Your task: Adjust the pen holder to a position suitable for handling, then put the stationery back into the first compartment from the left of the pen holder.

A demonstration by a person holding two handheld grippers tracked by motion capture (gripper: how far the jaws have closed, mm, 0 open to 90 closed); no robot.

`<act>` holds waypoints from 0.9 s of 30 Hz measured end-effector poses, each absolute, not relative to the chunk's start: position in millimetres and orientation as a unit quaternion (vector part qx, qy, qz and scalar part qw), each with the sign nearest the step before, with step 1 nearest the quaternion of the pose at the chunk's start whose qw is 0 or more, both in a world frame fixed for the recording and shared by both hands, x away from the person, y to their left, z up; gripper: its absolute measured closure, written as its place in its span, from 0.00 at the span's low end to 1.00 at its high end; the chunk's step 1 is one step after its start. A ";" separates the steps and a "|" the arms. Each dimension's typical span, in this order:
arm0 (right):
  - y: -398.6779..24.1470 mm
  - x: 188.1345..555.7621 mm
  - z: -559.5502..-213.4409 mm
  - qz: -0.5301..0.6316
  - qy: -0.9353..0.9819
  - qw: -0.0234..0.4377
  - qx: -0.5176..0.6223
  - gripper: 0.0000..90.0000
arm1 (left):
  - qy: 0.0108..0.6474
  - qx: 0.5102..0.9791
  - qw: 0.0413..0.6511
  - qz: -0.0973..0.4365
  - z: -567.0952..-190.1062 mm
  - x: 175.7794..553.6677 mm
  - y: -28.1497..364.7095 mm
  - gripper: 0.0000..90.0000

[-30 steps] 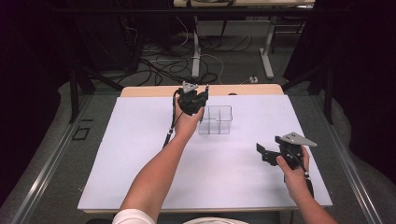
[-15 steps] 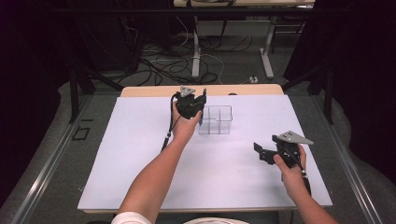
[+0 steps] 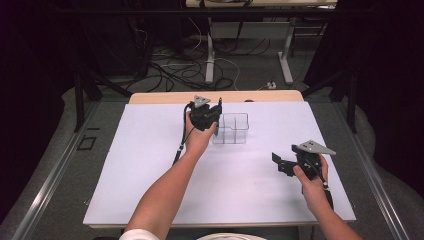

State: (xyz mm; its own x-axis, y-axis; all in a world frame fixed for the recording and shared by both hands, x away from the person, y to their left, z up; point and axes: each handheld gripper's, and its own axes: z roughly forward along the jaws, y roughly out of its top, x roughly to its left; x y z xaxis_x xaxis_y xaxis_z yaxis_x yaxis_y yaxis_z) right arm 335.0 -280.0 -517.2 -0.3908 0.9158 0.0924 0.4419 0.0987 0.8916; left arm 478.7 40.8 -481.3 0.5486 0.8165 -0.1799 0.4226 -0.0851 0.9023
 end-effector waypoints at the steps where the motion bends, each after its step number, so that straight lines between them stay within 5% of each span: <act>1: -279.9 335.0 -517.2 0.461 0.695 0.257 0.488 0.17 | 0.434 0.712 0.518 0.191 -481.6 478.3 40.4 0.89; 27: -280.7 334.2 -516.9 0.463 0.695 0.258 0.485 0.17 | 0.436 0.727 0.502 0.174 -489.3 475.2 35.1 0.88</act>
State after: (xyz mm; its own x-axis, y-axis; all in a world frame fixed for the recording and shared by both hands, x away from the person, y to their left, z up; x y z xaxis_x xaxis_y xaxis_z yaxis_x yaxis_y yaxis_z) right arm 334.2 -280.7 -516.9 -0.3959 0.9138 0.0905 0.4356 0.1001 0.8945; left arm 475.2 35.1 -489.3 0.5600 0.8077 -0.1846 0.4583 -0.1164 0.8811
